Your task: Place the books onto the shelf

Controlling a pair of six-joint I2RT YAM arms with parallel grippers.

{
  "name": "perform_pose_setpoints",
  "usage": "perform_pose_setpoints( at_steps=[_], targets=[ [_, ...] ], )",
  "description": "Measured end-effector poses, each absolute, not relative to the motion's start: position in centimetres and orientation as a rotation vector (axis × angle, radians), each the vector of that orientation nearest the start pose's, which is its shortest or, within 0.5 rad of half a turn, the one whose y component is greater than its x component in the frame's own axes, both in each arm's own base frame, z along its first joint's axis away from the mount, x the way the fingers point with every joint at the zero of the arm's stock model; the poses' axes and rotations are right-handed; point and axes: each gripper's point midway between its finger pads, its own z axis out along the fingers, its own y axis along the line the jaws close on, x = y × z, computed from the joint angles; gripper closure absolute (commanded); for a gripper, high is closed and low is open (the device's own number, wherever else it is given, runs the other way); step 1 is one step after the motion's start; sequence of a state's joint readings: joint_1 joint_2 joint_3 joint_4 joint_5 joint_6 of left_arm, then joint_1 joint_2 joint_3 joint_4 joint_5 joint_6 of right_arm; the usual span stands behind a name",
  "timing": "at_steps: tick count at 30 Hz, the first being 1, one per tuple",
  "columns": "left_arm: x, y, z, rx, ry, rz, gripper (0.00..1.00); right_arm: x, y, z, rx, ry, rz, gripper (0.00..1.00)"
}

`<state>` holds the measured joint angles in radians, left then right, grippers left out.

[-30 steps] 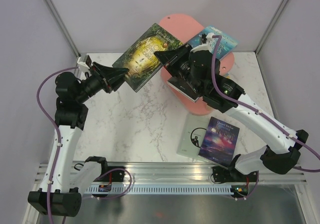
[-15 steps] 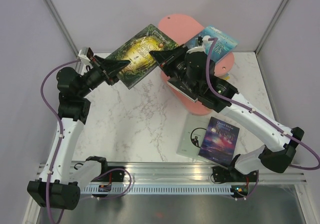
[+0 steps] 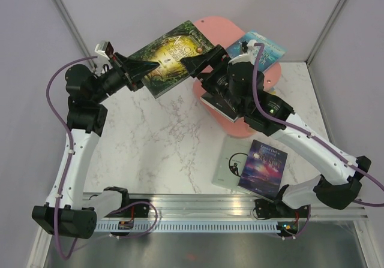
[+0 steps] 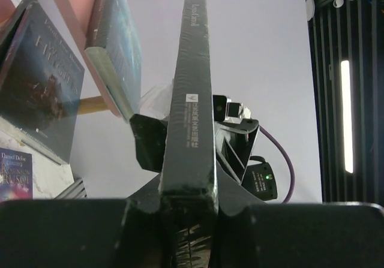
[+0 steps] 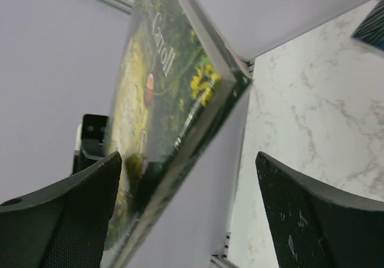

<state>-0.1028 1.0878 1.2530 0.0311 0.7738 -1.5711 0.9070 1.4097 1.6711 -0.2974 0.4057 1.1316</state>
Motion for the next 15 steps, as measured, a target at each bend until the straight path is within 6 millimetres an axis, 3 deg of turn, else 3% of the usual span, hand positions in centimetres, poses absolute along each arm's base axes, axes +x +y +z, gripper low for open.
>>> perform_pose_setpoints(
  at_steps=[5,11,15],
  targets=[
    [29.0,-18.4,49.4,-0.435,1.672,-1.82,0.98,29.9,29.5,47.3,0.488,1.665,1.062,0.02],
    [30.7,-19.2,50.9,-0.425,1.673,-1.825,0.98,27.2,20.6,52.9,0.548,1.511,0.923,0.02],
    [31.8,-22.1,51.9,-0.391,1.691,-1.84,0.98,24.4,14.1,56.2,0.616,1.405,0.845,0.02]
  ],
)
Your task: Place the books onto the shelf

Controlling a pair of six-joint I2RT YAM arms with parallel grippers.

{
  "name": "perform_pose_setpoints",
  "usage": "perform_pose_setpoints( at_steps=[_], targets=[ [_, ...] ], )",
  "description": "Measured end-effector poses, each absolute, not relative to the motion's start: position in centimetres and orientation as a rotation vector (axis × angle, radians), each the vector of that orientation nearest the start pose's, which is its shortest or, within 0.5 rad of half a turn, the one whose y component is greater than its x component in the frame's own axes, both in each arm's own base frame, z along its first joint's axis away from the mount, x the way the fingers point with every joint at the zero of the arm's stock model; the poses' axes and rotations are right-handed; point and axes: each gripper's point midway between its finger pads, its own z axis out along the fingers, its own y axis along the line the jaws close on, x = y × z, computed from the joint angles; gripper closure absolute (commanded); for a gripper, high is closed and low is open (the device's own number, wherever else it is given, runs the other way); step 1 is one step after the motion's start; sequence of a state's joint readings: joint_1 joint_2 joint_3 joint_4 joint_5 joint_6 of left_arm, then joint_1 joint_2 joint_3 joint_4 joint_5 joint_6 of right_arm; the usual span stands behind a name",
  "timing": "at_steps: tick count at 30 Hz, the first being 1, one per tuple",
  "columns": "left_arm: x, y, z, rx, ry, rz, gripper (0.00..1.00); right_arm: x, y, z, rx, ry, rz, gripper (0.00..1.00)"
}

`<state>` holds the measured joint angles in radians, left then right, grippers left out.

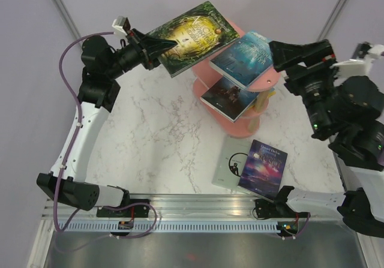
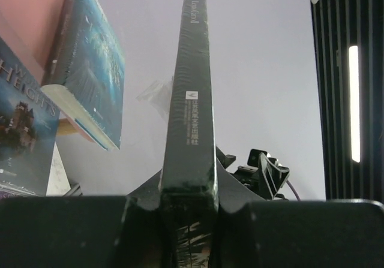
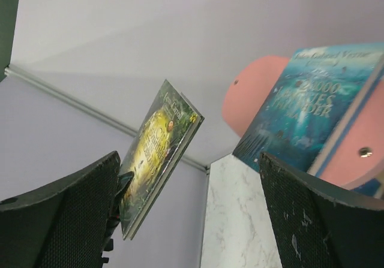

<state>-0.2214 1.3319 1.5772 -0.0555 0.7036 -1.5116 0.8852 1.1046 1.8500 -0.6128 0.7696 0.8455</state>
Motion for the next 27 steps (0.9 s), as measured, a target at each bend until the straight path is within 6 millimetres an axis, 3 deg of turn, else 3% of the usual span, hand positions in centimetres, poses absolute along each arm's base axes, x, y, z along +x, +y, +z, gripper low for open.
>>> perform_pose_setpoints(
  at_steps=[3,6,14,16,22,27],
  targets=[
    [32.2,-25.2,52.2,-0.36,1.721,-1.854,0.98,23.0,10.7,57.3,0.649,1.369,0.784,0.02],
    [32.8,-28.3,51.9,-0.358,1.753,-1.846,0.98,22.4,9.0,56.6,0.657,1.4,0.705,0.02],
    [36.0,-36.3,49.8,-0.422,1.839,-1.693,0.98,22.1,8.7,48.4,0.622,1.612,0.522,0.02],
    [36.7,-37.9,49.1,-0.438,1.852,-1.659,0.98,21.6,8.1,47.1,0.623,1.637,0.507,0.02],
    [38.6,-39.9,45.1,-0.541,1.916,-1.497,0.98,19.3,5.3,47.3,0.664,1.608,0.547,0.02],
    [38.7,-40.1,45.4,-0.573,1.883,-1.449,0.98,18.1,3.6,47.4,0.686,1.584,0.561,0.02]
  ],
)
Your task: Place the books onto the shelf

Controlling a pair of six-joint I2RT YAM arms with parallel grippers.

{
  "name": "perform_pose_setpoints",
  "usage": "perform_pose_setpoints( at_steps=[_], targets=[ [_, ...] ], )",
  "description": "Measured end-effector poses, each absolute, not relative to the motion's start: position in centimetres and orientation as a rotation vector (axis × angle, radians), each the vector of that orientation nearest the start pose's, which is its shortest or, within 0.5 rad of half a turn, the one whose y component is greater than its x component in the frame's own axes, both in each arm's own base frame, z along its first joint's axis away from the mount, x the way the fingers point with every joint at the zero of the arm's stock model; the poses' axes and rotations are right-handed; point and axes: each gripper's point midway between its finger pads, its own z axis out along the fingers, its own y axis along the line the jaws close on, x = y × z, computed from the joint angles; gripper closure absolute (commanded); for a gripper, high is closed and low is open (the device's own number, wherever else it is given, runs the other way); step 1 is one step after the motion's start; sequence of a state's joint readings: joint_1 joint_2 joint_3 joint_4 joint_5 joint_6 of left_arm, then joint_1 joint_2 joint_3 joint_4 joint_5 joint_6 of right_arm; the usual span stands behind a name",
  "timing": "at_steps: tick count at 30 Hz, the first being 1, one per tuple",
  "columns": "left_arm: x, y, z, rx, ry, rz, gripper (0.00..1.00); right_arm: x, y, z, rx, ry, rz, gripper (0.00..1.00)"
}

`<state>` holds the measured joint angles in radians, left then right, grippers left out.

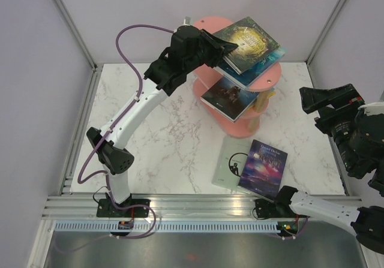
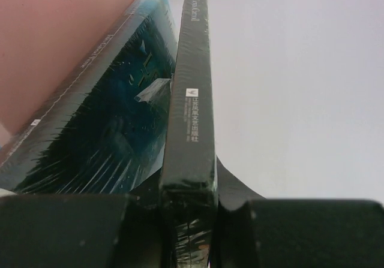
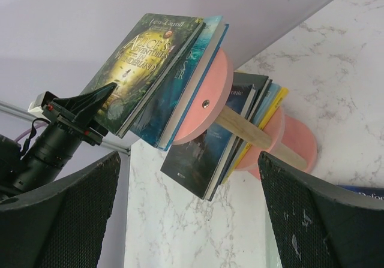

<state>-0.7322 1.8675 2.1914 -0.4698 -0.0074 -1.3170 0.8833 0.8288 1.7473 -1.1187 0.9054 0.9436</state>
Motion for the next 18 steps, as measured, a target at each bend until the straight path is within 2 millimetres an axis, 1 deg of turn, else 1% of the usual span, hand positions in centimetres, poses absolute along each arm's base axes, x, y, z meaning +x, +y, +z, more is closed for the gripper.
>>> perform_pose_setpoints(
  at_steps=[4,5,6,7,8,10,11,13,14,15,17,18],
  targets=[
    [38.8,-40.4,45.3,-0.582,1.879,-1.432,0.97,18.0,3.3,46.9,0.688,1.589,0.544,0.02],
    [38.8,-40.5,45.2,-0.582,1.879,-1.43,0.94,18.0,3.3,46.9,0.687,1.592,0.541,0.02],
    [38.8,-40.5,45.1,-0.584,1.879,-1.427,0.81,18.0,3.3,46.7,0.685,1.596,0.536,0.02],
    [38.9,-40.5,45.1,-0.586,1.878,-1.426,0.74,18.0,3.3,46.7,0.685,1.597,0.533,0.02],
    [38.9,-40.6,45.1,-0.585,1.879,-1.424,0.65,18.0,3.2,46.6,0.686,1.597,0.53,0.02],
    [39.0,-40.5,44.6,-0.572,1.89,-1.402,0.58,18.1,3.2,46.6,0.686,1.598,0.526,0.02],
    [39.0,-40.5,44.4,-0.567,1.899,-1.39,0.5,18.1,3.2,46.5,0.686,1.599,0.522,0.02],
    [39.0,-40.4,43.7,-0.554,1.92,-1.363,0.41,18.1,3.2,46.3,0.684,1.603,0.516,0.02],
    [38.9,-40.3,43.4,-0.542,1.931,-1.346,0.31,18.1,3.2,46.2,0.683,1.606,0.513,0.02],
    [38.9,-40.3,43.2,-0.534,1.938,-1.336,0.29,18.2,3.3,46.1,0.682,1.608,0.512,0.02],
    [38.8,-40.2,43.7,-0.502,1.925,-1.328,0.23,18.2,3.4,45.9,0.68,1.612,0.506,0.02],
    [38.7,-40.0,43.9,-0.486,1.923,-1.318,0.23,18.3,3.4,45.8,0.68,1.615,0.504,0.02]
  ],
)
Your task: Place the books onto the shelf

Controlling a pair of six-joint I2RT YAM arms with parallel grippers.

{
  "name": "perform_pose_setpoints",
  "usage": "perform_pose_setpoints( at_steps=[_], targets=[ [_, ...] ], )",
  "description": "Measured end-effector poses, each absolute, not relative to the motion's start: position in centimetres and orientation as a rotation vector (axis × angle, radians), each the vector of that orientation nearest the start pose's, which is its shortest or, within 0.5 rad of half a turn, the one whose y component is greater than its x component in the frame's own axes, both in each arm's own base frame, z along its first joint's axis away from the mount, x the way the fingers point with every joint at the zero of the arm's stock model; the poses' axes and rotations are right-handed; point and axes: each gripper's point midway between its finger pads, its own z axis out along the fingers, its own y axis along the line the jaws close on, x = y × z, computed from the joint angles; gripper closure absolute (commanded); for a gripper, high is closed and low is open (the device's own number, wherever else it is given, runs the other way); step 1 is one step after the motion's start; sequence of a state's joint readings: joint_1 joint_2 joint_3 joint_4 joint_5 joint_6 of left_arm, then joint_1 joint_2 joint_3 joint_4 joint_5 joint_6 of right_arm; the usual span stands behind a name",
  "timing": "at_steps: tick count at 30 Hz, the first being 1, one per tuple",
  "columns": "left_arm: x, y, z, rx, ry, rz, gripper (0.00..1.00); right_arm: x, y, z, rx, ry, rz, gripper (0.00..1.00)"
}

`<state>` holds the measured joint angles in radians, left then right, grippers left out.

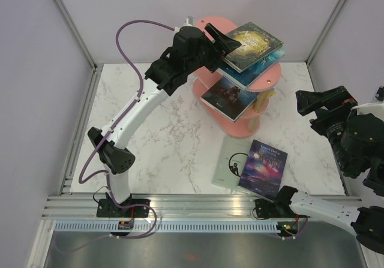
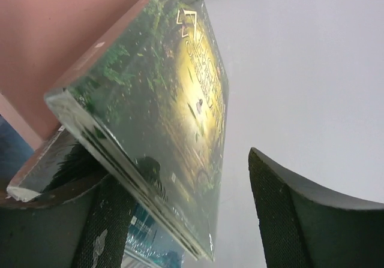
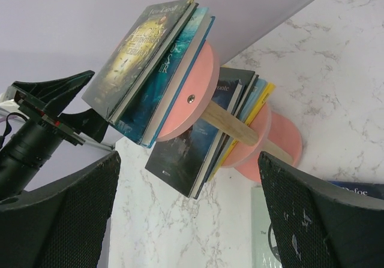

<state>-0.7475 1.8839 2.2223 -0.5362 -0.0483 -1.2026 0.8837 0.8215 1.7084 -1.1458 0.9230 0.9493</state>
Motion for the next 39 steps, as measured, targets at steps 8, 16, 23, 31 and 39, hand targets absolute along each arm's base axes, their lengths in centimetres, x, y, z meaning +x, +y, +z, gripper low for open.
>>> perform_pose_setpoints(
  at_steps=[8,16,23,31,39],
  targets=[
    [36.9,-36.0,44.4,-0.37,1.95,-1.132,0.22,18.6,4.0,44.5,0.682,1.644,0.483,0.02],
    [32.1,-28.4,49.1,-0.316,1.845,-1.008,0.1,19.0,4.5,42.8,0.673,1.681,0.444,0.02],
    [25.4,-22.2,49.6,-0.247,1.781,-0.993,0.0,20.3,7.5,36.6,0.629,1.851,0.348,0.02],
    [21.5,-22.4,32.1,-0.161,2.172,-0.915,0.0,21.5,10.7,21.3,0.585,2.311,0.055,0.04],
    [18.6,-21.6,28.5,-0.145,2.256,-0.959,0.0,19.5,4.0,14.9,0.967,2.456,0.033,0.26]
  ],
)
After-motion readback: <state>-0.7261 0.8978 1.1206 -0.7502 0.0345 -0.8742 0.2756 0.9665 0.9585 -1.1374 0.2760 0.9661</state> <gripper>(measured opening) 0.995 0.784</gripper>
